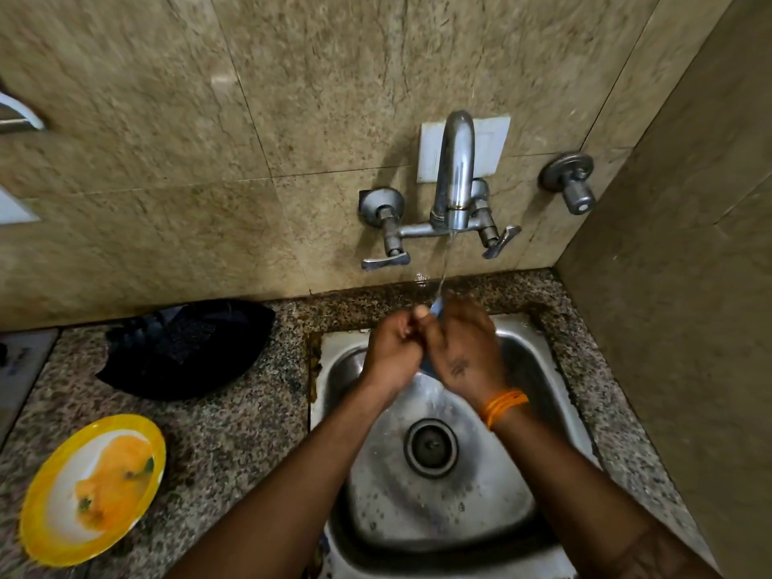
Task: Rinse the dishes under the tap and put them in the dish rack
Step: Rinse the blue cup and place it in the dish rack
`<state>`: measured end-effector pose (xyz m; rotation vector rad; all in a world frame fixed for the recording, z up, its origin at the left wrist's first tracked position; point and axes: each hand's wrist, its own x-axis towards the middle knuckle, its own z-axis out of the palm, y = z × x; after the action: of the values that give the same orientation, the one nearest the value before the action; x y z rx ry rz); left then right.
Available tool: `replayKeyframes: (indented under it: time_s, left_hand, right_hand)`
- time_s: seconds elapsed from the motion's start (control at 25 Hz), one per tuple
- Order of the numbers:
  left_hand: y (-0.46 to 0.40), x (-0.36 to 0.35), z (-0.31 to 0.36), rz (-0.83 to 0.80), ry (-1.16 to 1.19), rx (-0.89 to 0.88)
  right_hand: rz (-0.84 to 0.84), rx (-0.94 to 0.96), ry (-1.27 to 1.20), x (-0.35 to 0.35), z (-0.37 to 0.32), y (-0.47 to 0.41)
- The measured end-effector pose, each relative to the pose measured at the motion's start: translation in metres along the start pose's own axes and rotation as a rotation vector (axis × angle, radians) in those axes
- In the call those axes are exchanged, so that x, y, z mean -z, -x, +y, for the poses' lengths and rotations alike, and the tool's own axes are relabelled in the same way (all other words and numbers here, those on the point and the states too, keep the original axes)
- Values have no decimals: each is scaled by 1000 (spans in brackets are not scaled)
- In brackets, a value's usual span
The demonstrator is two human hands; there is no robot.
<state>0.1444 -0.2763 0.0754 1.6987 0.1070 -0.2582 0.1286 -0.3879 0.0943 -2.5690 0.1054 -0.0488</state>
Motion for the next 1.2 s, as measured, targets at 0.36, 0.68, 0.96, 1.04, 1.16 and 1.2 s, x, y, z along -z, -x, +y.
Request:
replayKeyframes:
  time_s: [0.36,0.68,0.96,1.04,1.16,1.2]
  left_hand:
    - [13,3,0,33,188,-150]
    - [-8,19,-5,138,9,-148]
    - [-22,33,32,-373,-124,-256]
    - [-22,7,36,-218,-358,-297]
    - [0,-39,32,17,-364,-20]
    - [2,-47,34,58,-304,57]
  right_hand:
    - [-255,-299,-301,33,-6,-70]
    - [-118,122,-310,-13,-10,-21]
    - [186,149,-347,22,22,-14]
    - [342,-55,-266,16,19,-12]
    - [488,-161,-95,12,18,-10]
    - [510,-110,-41,13,16,-6]
